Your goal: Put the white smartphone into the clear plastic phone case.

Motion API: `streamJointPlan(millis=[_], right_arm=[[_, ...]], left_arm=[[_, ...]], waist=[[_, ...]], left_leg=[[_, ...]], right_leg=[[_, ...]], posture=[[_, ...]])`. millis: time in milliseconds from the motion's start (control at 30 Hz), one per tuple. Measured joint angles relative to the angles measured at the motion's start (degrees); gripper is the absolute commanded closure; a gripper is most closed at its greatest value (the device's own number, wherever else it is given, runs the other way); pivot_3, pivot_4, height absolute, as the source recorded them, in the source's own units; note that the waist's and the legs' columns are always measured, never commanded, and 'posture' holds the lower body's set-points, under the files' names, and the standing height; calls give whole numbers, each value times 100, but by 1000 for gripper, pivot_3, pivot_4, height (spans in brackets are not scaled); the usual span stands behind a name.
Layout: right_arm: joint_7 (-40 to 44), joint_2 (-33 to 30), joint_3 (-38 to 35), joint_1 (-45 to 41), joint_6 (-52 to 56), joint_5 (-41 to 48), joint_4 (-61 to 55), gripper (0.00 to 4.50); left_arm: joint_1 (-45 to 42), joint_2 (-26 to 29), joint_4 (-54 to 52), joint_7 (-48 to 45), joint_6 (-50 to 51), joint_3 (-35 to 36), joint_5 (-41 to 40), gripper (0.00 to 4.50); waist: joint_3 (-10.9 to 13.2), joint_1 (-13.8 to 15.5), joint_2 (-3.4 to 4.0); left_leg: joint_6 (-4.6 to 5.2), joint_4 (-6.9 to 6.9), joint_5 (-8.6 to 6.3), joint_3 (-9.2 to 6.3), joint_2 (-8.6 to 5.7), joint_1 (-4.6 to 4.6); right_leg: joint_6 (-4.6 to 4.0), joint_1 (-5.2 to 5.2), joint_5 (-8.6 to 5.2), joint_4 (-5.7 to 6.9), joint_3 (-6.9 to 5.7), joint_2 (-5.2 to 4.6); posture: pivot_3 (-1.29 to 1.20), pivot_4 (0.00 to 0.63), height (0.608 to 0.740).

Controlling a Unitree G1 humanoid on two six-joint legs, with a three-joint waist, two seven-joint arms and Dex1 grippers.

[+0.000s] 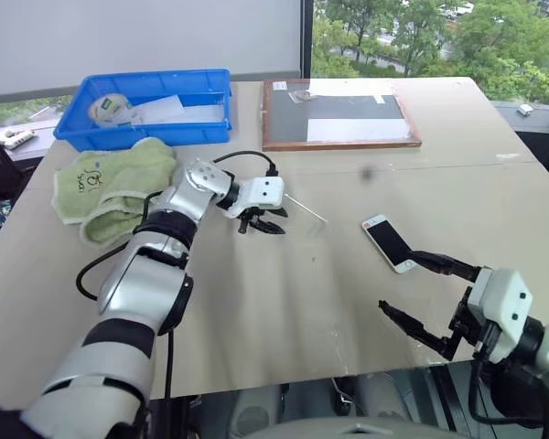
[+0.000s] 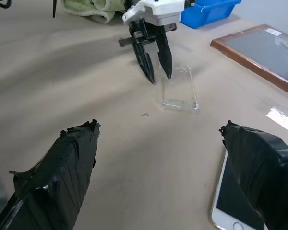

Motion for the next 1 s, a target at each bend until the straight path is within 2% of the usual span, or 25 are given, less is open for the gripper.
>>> streamJointPlan(millis=[33,200,300,333,400,500,633,733,867,900,933,1000], right_arm=[[-30,11,-2,57,1,-11,-52,0],[-159,70,-4,256,23,-41,-199,0],[-336,88,-5,266,75,-146,-236,0],[-433,129,-2,263,97,-259,-239,0],[-583,164,16,229,120,-420,-239,0],[-789,74,129,84,436,-607,-248,0],[-910,-48,276,-257,1147,-456,-226,0],[-988,-88,285,-720,1785,-103,-40,0],[-1154,-134,313,-1168,2237,-74,370,0],[-1225,-149,357,-1308,2301,-142,468,0],[-1269,-148,403,-1448,2366,-183,543,0],[-1353,-145,501,-1637,2476,-247,709,0]], left_arm=[[-71,-27,161,59,-132,-11,83,4424],[-187,-65,452,25,-237,37,144,4424],[-183,-88,422,-508,322,243,-71,4424],[-134,-79,220,-833,783,282,-217,4424],[137,38,-599,-1149,1564,285,-487,4424],[958,451,-2859,-1301,3038,286,-899,4424],[2134,729,-5324,-873,4377,321,-1024,4424],[2819,758,-6494,-280,5146,240,-971,4424],[3105,684,-7234,364,5676,115,-911,4424],[3126,681,-7325,497,5788,78,-914,3912],[3158,681,-7394,574,5882,67,-939,3722],[3250,680,-7533,682,6067,48,-1057,2724]], waist=[[-1,8,-1],[-7,5,-1],[-7,-2,-2],[-6,-1,-3],[-5,-10,-3],[-4,-107,0],[-5,-133,2],[-5,-117,2],[-5,-87,2],[-5,-102,2],[-5,-109,2],[-4,-128,3]], left_leg=[[0,1,0,0,1,4],[0,1,0,0,10,10],[0,0,0,1,6,6],[0,0,0,0,6,-2],[-1,-1,0,-1,10,-6],[0,-5,-1,1,19,-6],[0,-6,-1,3,19,0],[1,-4,-1,-5,19,10],[1,-3,-1,-12,9,10],[1,-3,-1,-10,9,10],[1,-4,-1,-8,8,10],[1,-10,-1,-5,8,8]], right_leg=[[0,3,0,1,0,0],[0,5,0,2,1,-2],[-1,3,0,2,1,-2],[-1,-2,0,1,0,-1],[-2,-5,-1,0,1,-2],[-2,-7,-1,0,13,-6],[0,-6,-2,1,29,-6],[0,2,-1,3,24,-4],[0,5,-1,3,19,-5],[0,4,-1,3,19,-4],[0,4,-1,3,21,-4],[3,-1,-3,1,24,0]], posture=[[0,150,740],[0,150,740],[0,150,740],[0,150,740],[0,150,740],[0,150,740],[0,150,740],[0,150,740],[0,150,740],[0,150,740],[0,150,740],[0,150,740]])
